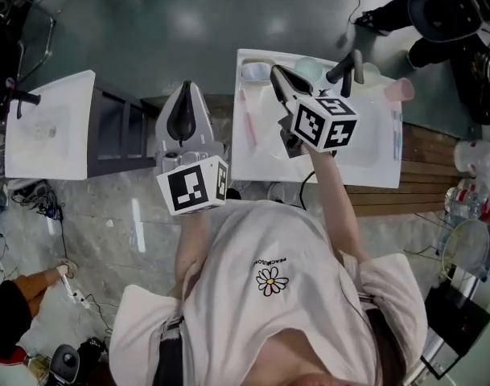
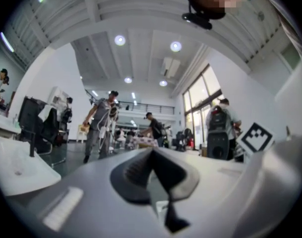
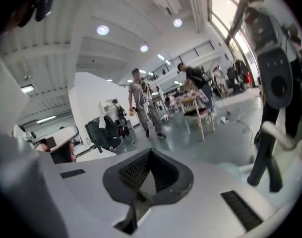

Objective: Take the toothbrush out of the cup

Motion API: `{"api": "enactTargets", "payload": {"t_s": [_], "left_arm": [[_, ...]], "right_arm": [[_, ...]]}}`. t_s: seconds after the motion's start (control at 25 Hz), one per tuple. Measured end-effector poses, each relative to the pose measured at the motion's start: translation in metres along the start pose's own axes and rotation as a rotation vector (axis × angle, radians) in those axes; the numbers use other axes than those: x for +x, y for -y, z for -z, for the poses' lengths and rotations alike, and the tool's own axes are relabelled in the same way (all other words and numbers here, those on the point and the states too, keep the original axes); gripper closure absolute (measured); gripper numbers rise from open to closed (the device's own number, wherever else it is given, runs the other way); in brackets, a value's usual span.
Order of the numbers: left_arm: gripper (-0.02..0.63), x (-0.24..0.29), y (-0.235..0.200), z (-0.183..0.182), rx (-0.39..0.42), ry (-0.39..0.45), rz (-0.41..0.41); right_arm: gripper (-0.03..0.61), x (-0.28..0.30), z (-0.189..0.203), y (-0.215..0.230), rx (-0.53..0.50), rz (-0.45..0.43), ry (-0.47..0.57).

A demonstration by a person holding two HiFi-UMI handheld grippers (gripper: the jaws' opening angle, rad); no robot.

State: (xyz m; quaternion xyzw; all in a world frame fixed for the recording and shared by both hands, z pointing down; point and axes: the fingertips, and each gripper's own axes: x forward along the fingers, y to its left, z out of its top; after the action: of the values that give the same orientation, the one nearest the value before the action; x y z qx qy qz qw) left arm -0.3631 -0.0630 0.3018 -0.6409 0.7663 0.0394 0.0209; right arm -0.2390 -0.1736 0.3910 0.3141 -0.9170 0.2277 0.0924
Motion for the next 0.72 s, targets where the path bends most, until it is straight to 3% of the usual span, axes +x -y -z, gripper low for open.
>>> {"api": "enactTargets", "payload": {"t_s": [0.16, 0.32, 0.48, 0.72], "left_arm": [[0.606, -0.002, 0.021, -0.023, 0.013, 0.043, 0.04], [0.606, -0.006, 0.04, -0.037, 0.021, 0.073, 0.073], [0.606, -0.004, 0.048, -0.047, 0.023, 0.097, 0.087], [0.606, -0.002, 0.053, -0.05, 0.018, 0.109, 0.088]], "right_arm": [[0.578, -0.051, -0.058, -0.022, -0.221, 0.072, 0.229], [0.578, -0.097, -0.073, -0.031, -0.32, 0.142, 0.36], [0.578, -0.12, -0.077, -0.035, -0.36, 0.163, 0.42], [0.578, -0.129, -0.076, -0.029, -0.381, 0.189, 0.418]]}}
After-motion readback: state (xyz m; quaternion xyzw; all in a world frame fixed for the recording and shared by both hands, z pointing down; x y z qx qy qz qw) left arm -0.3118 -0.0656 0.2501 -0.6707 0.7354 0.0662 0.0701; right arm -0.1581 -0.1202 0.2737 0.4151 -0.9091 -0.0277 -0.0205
